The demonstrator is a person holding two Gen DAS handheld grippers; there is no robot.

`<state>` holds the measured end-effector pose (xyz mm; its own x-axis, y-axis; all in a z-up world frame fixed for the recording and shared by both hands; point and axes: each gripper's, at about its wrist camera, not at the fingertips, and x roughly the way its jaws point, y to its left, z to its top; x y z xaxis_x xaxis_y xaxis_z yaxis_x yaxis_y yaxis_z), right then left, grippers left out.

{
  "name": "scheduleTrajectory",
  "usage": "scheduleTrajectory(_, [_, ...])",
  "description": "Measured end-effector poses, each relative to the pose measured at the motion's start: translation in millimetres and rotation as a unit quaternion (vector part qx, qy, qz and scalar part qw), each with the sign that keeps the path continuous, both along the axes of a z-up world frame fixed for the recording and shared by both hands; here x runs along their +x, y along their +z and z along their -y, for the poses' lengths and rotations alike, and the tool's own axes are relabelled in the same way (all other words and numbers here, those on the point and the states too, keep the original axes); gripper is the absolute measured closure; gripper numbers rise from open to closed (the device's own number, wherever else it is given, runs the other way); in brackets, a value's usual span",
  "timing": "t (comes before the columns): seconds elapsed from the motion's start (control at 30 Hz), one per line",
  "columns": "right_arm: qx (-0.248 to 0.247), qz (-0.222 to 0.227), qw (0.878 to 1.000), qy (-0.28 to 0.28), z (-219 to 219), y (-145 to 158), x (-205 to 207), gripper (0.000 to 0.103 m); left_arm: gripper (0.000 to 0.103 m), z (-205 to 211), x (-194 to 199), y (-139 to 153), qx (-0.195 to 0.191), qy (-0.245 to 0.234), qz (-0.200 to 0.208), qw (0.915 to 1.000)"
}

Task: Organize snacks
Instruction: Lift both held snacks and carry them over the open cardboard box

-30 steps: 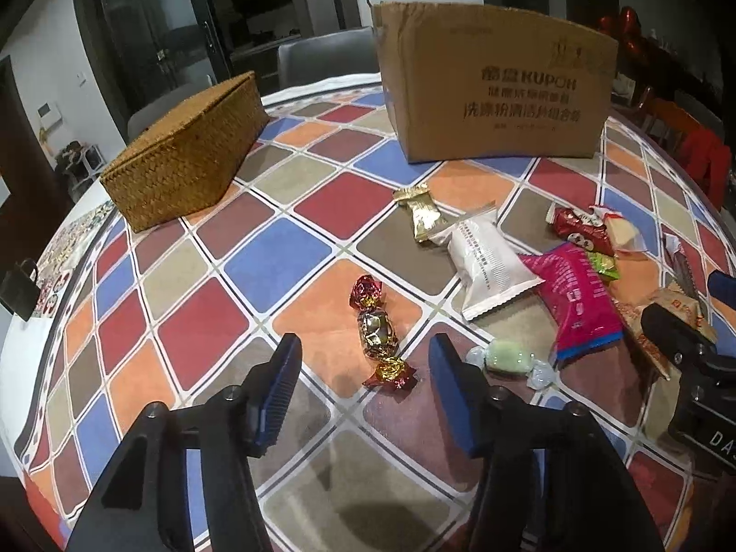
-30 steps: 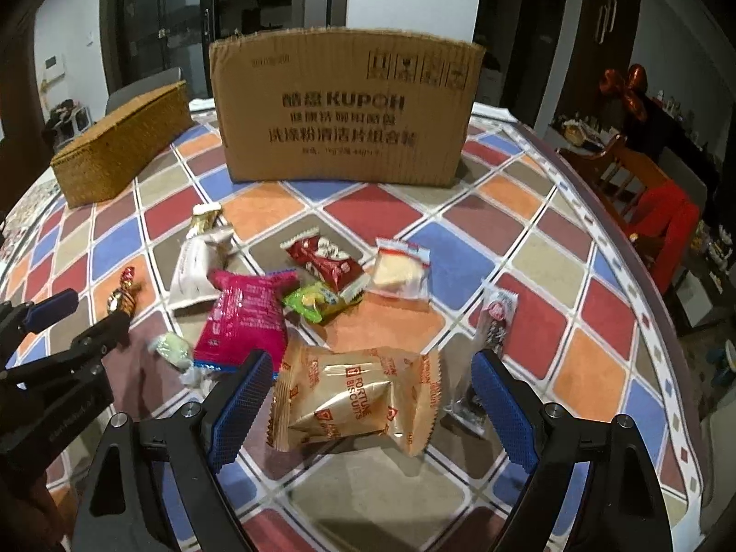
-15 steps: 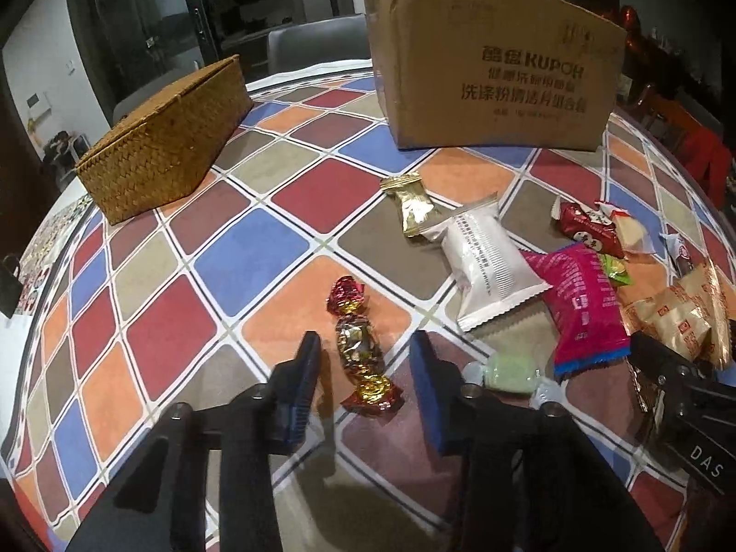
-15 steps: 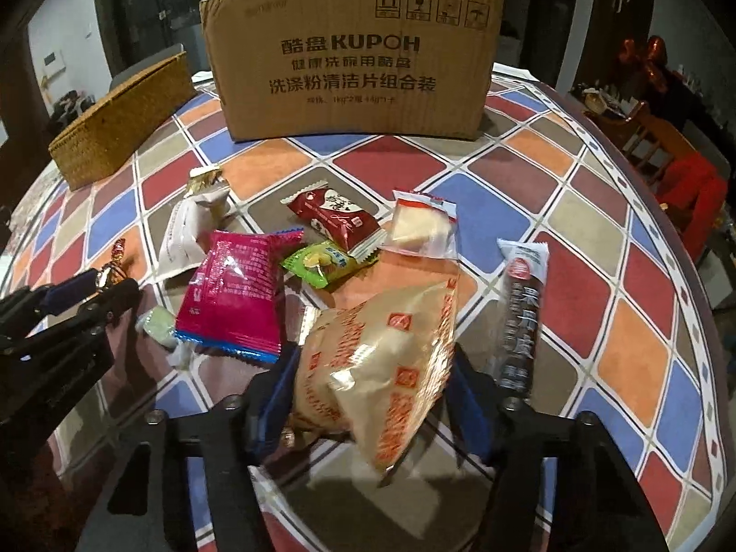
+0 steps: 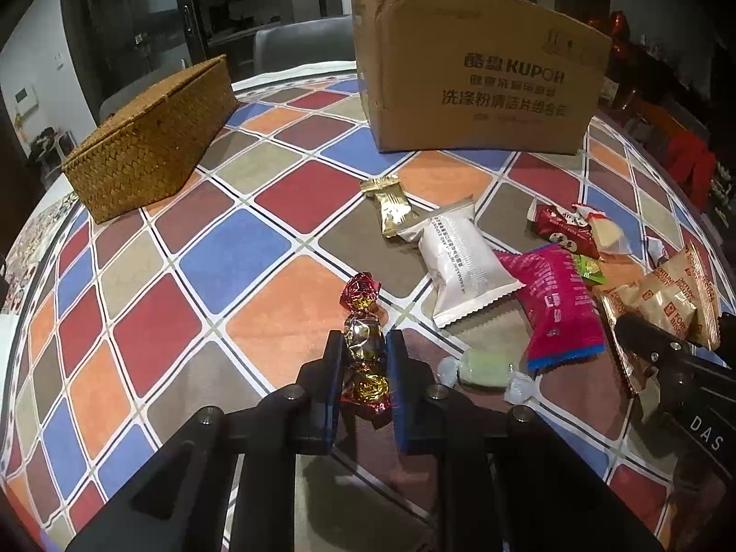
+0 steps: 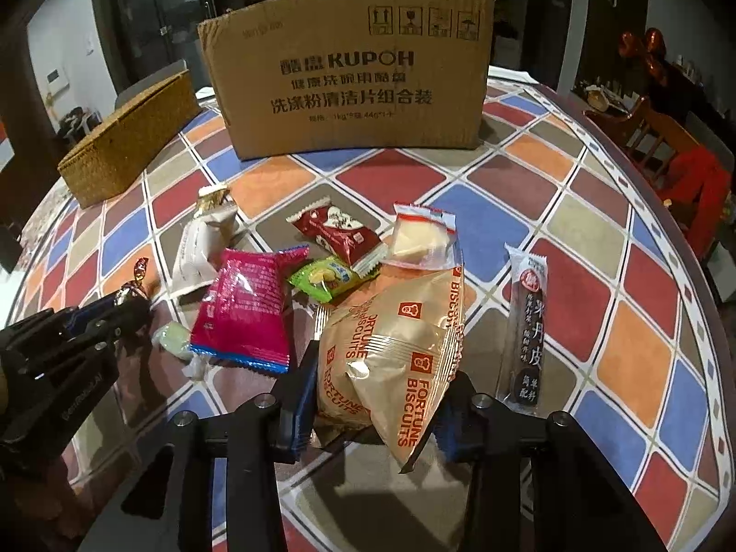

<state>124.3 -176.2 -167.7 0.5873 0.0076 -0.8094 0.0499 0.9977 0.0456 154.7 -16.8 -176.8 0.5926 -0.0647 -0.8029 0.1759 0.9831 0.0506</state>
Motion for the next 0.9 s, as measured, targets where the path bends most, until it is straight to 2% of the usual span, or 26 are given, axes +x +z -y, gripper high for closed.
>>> scheduleTrajectory(0.3, [-0.005, 0.019, 1.000, 0.003, -1, 17, -3, 0.060, 0.084, -2, -6, 18, -0.001, 0.007, 0.019, 0.9998])
scheduleTrajectory(0.9, [-0.023, 0.104, 0.994, 0.013, 3, 91, 17, 0.060, 0.084, 4, 6, 86, -0.006, 0.010, 0.074, 0.9972])
